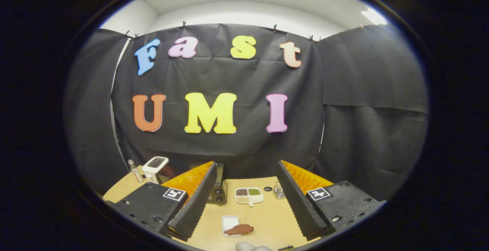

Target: Open the toaster oven, put the food inside, and close the toaster oven door.

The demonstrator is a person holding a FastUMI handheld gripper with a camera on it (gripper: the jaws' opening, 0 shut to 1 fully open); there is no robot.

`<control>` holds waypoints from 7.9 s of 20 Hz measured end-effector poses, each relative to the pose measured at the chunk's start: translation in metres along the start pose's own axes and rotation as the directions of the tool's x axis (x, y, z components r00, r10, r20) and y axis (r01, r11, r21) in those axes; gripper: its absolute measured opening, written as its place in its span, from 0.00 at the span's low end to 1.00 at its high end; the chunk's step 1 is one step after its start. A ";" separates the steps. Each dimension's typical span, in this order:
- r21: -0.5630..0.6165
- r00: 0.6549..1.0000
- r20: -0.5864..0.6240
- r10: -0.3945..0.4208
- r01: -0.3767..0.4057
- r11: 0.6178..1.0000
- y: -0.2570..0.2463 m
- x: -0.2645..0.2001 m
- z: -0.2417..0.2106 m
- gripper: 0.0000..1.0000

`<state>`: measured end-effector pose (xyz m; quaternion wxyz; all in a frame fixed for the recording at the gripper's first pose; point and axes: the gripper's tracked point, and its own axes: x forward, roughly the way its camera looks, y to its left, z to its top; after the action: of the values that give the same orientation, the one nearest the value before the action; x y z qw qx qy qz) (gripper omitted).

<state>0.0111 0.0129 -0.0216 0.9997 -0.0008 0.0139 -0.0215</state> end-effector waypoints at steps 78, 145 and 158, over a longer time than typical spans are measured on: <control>0.046 0.768 -0.627 0.131 -0.131 0.990 0.244 0.128 -0.404 1.00; 0.908 0.843 -0.234 0.485 0.010 0.420 0.195 0.184 -0.276 0.14; 0.925 0.907 -0.280 0.314 0.167 0.341 0.272 0.305 -0.329 0.14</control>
<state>0.3179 0.2714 -0.3597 0.7896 0.5765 0.2091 0.0213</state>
